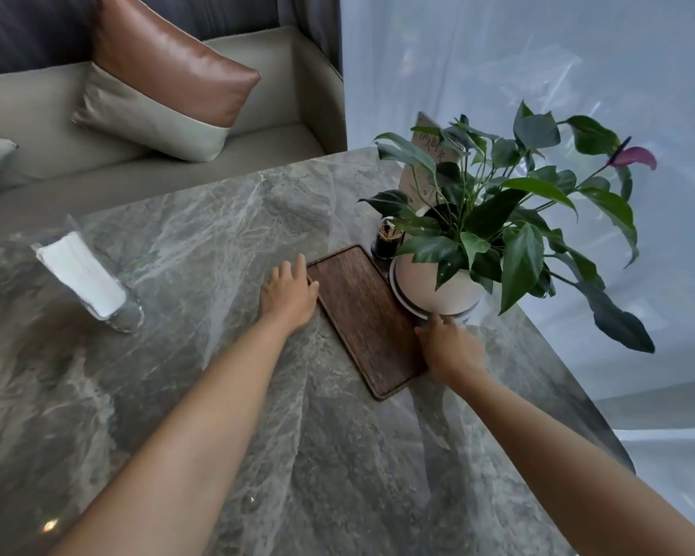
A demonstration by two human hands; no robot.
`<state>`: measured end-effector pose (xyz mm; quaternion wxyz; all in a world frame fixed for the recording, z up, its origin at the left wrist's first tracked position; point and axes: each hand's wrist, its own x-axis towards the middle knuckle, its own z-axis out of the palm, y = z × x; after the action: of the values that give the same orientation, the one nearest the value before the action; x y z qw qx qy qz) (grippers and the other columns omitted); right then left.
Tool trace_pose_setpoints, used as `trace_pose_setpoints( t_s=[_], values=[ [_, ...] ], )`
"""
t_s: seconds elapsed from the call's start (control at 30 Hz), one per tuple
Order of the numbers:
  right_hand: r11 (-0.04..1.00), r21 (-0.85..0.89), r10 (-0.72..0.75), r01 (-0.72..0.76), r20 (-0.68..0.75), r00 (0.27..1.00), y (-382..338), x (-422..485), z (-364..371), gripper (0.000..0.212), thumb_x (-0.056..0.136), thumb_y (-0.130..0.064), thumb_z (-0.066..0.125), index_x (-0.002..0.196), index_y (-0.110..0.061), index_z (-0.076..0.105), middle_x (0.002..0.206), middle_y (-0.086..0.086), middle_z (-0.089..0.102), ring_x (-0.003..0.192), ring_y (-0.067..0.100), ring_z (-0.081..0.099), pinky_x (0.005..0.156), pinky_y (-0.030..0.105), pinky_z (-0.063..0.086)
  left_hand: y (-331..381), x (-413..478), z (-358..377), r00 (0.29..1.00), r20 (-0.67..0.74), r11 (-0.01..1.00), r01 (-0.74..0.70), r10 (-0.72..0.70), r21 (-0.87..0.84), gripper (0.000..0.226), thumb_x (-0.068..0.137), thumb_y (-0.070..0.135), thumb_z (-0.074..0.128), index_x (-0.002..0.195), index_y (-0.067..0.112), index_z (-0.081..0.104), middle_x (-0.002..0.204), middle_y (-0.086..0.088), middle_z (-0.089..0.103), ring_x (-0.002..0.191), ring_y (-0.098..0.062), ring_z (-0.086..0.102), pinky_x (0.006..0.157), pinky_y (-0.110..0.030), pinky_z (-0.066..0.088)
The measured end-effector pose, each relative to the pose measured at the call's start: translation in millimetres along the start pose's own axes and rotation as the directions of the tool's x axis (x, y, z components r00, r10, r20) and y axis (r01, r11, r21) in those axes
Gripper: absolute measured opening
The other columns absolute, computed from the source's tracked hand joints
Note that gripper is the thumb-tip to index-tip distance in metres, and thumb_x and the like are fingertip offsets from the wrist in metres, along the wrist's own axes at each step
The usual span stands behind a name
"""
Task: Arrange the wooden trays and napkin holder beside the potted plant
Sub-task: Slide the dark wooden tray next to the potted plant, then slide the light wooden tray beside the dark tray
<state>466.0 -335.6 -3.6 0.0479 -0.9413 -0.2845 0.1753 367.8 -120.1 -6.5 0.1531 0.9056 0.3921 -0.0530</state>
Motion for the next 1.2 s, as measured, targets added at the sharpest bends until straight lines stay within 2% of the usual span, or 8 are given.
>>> trace_pose_setpoints(
  t_s=[0.1, 0.23, 0.4, 0.57, 0.77, 0.97, 1.2],
  values=[
    [0.999, 0.022, -0.028, 0.029, -0.024, 0.999, -20.0, -6.2, -6.2, 0.042, 0.096, -0.039, 0.035, 0.122, -0.007, 0.039, 0.134, 0.018, 0.039, 0.116, 0.038, 0.045, 0.082, 0.046, 0.047, -14.4, -21.3, -5.4, 0.997, -0.046, 0.995, -0.062, 0.066, 0.083, 0.062, 0.098, 0.038, 0.03, 0.15, 0.014, 0.008, 0.157, -0.011, 0.016, 0.142, -0.029, 0.019, 0.114, -0.044, 0.021],
    [0.995, 0.032, -0.089, 0.091, -0.062, 0.994, -49.7, -19.9, -12.0, 0.055, 0.096, -0.042, 0.033, 0.137, -0.007, 0.023, 0.143, 0.021, 0.026, 0.128, 0.04, 0.031, 0.098, 0.05, 0.038, -40.4, -51.3, -10.0, 0.992, -0.053, 0.977, -0.104, 0.115, 0.185, 0.061, 0.099, 0.039, 0.021, 0.15, 0.019, -0.004, 0.16, -0.003, -0.008, 0.148, -0.019, -0.006, 0.119, -0.044, 0.003],
    [0.981, -0.003, -0.192, 0.193, -0.131, 0.973, -96.1, -50.7, -12.1, 0.07, 0.095, -0.049, 0.027, 0.146, -0.013, -0.005, 0.156, 0.016, 0.0, 0.142, 0.033, 0.009, 0.113, 0.047, 0.019, -81.8, -93.7, -19.9, 0.991, -0.084, 0.972, -0.081, 0.102, 0.219, 0.062, 0.098, 0.042, 0.019, 0.149, 0.022, -0.01, 0.16, 0.001, -0.013, 0.147, -0.016, -0.011, 0.119, -0.045, -0.003],
    [0.953, -0.068, -0.303, 0.297, -0.125, 0.945, -158.6, -93.7, 0.4, 0.073, 0.094, -0.053, 0.022, 0.143, -0.017, -0.019, 0.154, 0.008, -0.024, 0.143, 0.025, -0.015, 0.116, 0.046, 0.001, -137.2, -139.5, -37.8, 0.99, -0.121, 0.971, -0.043, 0.073, 0.233, 0.063, 0.097, 0.043, 0.022, 0.149, 0.022, -0.008, 0.16, 0.001, -0.01, 0.147, -0.016, -0.009, 0.118, -0.045, -0.004],
    [0.903, -0.098, -0.425, 0.418, -0.081, 0.901, -255.4, -156.7, 22.2, 0.072, 0.094, -0.052, 0.018, 0.139, -0.017, -0.026, 0.151, 0.008, -0.03, 0.14, 0.024, -0.024, 0.116, 0.044, -0.007, -232.3, -198.9, -64.3, 0.986, -0.167, 0.979, 0.046, -0.013, 0.199, 0.064, 0.097, 0.045, 0.02, 0.149, 0.023, -0.009, 0.16, 0.002, -0.013, 0.147, -0.015, -0.012, 0.118, -0.045, -0.007],
    [0.852, -0.105, -0.52, 0.514, -0.051, 0.852, -355.9, -219.4, 51.3, 0.072, 0.094, -0.052, 0.019, 0.141, -0.018, -0.024, 0.152, 0.007, -0.028, 0.141, 0.024, -0.022, 0.116, 0.043, -0.007, -341.5, -264.3, -87.1, 0.973, -0.204, 0.972, 0.148, -0.11, 0.183, 0.062, 0.097, 0.045, 0.018, 0.149, 0.023, -0.01, 0.159, 0.001, -0.014, 0.147, -0.016, -0.011, 0.118, -0.045, -0.005],
    [0.798, -0.1, -0.598, 0.595, 0.005, 0.802, -437.1, -292.9, 104.2, 0.073, 0.094, -0.052, 0.021, 0.142, -0.017, -0.022, 0.153, 0.007, -0.026, 0.141, 0.025, -0.022, 0.116, 0.043, -0.005, -448.0, -328.9, -87.7, 0.954, -0.161, 0.948, 0.278, -0.254, 0.154, 0.062, 0.098, 0.044, 0.021, 0.15, 0.023, -0.006, 0.16, -0.001, -0.01, 0.148, -0.017, -0.008, 0.119, -0.045, -0.003]
  ],
)
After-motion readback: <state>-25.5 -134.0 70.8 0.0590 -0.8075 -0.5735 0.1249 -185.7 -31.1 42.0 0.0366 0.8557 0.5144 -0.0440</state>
